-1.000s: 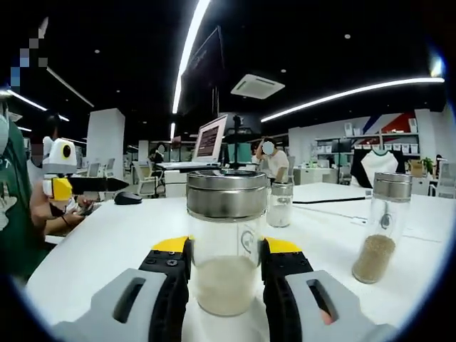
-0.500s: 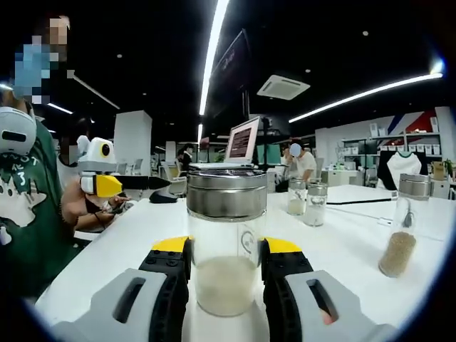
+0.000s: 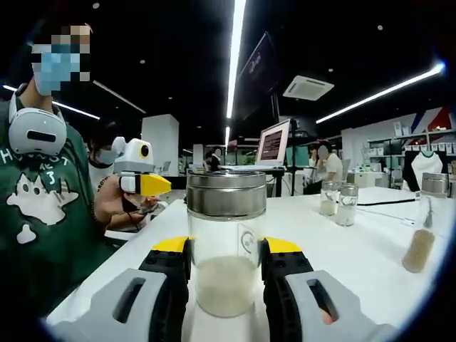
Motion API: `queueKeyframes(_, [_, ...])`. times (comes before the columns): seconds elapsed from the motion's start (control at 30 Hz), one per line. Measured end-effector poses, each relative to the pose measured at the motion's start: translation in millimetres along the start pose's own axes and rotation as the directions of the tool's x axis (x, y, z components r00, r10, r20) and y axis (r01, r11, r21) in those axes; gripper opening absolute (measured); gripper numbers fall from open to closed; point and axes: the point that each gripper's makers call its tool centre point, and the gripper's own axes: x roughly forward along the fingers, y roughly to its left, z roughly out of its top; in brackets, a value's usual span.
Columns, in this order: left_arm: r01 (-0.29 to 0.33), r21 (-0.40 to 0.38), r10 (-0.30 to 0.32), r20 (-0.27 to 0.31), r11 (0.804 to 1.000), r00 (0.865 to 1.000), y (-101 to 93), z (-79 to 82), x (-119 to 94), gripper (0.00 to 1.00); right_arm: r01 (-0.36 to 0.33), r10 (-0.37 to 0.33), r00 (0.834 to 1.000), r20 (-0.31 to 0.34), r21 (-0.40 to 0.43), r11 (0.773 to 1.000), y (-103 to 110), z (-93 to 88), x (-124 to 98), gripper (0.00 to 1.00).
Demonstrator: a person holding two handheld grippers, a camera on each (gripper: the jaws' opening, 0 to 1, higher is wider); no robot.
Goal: Rotate the seasoning bottle until the label or dispensing opening points toward the visible target arrow and the bottle remains upright within the marked orientation range
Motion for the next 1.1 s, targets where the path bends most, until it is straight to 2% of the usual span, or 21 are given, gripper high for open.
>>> queueKeyframes(0.17, [0.0,0.001,0.0,0.0,1.0,1.0,-0.4,0.4,-0.3,0.97,-0.027,0.027,1.0,0.004,-0.002,1.0,6.8,0.3,-1.7,0.38])
queueKeyframes(0.73, [0.005,-0.004,-0.005,-0.009,1.0,1.0,-0.9,-1.0,0.0,0.97,-0.038,0.038,0.999,0.005,0.011,0.999,9.0,0.5,-2.4,0.38])
queueKeyframes(0.8, [0.004,-0.006,-0.004,-0.009,1.0,1.0,-0.5,-1.2,0.0,0.97,-0.043,0.042,0.999,0.013,0.06,0.997,8.8,-0.9,-2.4,0.39])
queueKeyframes(0.9, [0.004,-0.008,-0.004,-0.011,1.0,1.0,0.1,-1.3,-0.2,0.96,-0.042,0.041,0.999,0.007,0.066,0.997,8.5,-1.1,-2.5,0.4])
queueKeyframes(0.93, [0.003,-0.008,-0.003,-0.011,1.0,1.0,0.5,-1.2,-0.2,0.96,-0.038,0.038,0.999,0.006,0.06,0.997,8.4,-1.0,-2.4,0.41])
queueKeyframes(1.0, [-0.005,-0.008,0.005,-0.008,1.0,1.0,2.2,-1.1,-0.2,0.96,-0.022,0.022,1.0,-0.008,0.045,0.999,6.9,-1.7,-1.7,0.54])
queueKeyframes(1.03, [-0.006,-0.008,0.006,-0.009,1.0,1.0,2.8,-1.5,-0.2,0.96,-0.018,0.019,1.0,-0.012,0.044,0.999,6.7,-1.6,-1.7,0.56])
queueKeyframes(1.1, [-0.004,-0.014,0.004,-0.013,1.0,1.0,3.3,-2.4,0.0,0.96,-0.008,0.009,1.0,-0.004,0.051,0.999,5.8,2.8,-4.0,0.52])
